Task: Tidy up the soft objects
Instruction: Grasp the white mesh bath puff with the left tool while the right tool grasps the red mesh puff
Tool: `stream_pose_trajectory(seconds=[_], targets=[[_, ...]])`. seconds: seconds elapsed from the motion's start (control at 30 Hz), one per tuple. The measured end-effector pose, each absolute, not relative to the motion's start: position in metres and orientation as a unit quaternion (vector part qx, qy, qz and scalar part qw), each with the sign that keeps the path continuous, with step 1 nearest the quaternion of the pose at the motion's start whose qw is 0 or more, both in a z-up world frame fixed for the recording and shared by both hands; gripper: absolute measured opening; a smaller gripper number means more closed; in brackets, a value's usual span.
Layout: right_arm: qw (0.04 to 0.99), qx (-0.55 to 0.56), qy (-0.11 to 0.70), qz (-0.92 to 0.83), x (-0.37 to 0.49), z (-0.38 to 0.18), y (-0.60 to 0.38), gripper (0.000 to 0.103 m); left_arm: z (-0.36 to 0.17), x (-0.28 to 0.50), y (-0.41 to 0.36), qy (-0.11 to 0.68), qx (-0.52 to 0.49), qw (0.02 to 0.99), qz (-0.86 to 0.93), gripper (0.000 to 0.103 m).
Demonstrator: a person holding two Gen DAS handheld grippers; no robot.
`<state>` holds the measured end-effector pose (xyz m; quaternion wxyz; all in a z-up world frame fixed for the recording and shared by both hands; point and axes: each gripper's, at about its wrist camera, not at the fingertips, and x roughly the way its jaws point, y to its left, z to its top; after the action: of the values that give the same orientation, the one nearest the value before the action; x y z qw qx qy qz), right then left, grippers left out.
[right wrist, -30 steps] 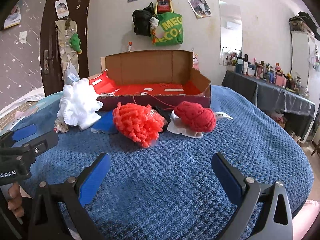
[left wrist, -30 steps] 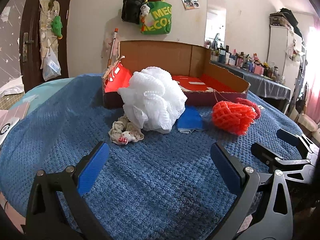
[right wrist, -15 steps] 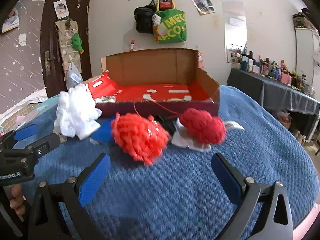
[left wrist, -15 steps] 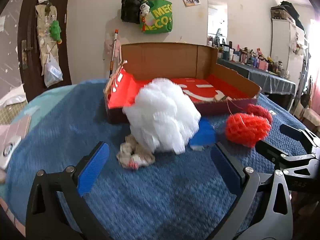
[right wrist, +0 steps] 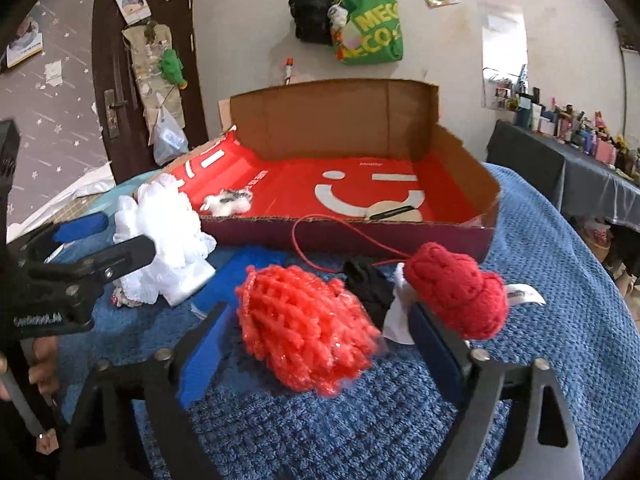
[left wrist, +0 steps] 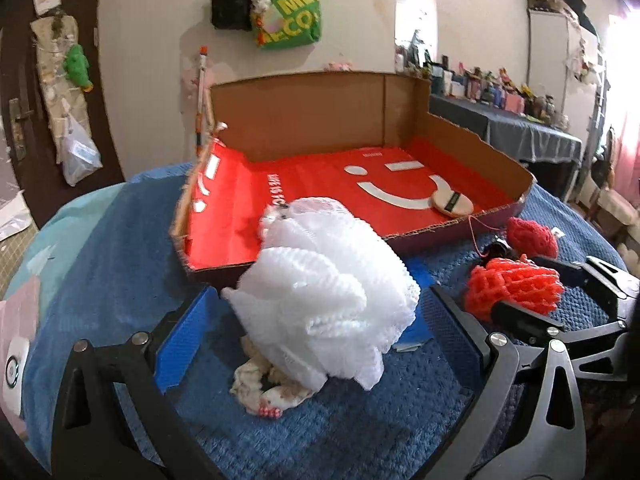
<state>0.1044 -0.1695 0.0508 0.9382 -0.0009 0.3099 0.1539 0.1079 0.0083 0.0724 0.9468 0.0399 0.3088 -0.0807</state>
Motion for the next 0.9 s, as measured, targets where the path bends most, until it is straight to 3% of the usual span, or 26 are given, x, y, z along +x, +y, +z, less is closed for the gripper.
stream_pose_trajectory(seconds=[0.07, 0.1, 0.13, 0.53, 0.8, 0.87, 0.9], targets=[[0.932, 0.005, 0.32, 0.171, 0.107, 0.048, -0.168, 0.071, 0.07, 0.112, 0.005, 0.314, 0.042, 0.943, -0.097, 0.098], [0.929, 0.008, 0.323, 0.178, 0.108, 0.046, -0.169, 0.06, 0.068, 0.114, 0.003, 0.317, 0.046, 0.942, -0.098, 0.086], [0.927, 0.012, 0.326, 0.183, 0.108, 0.045, -0.169, 0.058, 0.066, 0.117, 0.0, 0.321, 0.053, 0.941, -0.097, 0.074], [0.939, 0.03, 0.282, 0.195, 0.093, 0.071, -0.183, 0.054, 0.083, 0.102, 0.001, 0.296, 0.036, 0.947, -0.116, 0.039], [0.944, 0.04, 0.267, 0.189, 0.09, 0.082, -0.194, 0.054, 0.088, 0.088, -0.001, 0.288, 0.037, 0.949, -0.12, 0.037], [0.943, 0.043, 0.27, 0.19, 0.089, 0.08, -0.196, 0.054, 0.086, 0.085, 0.001, 0.289, 0.03, 0.949, -0.121, 0.045], [0.943, 0.043, 0.272, 0.19, 0.088, 0.079, -0.196, 0.054, 0.084, 0.084, 0.002, 0.29, 0.025, 0.949, -0.119, 0.064]])
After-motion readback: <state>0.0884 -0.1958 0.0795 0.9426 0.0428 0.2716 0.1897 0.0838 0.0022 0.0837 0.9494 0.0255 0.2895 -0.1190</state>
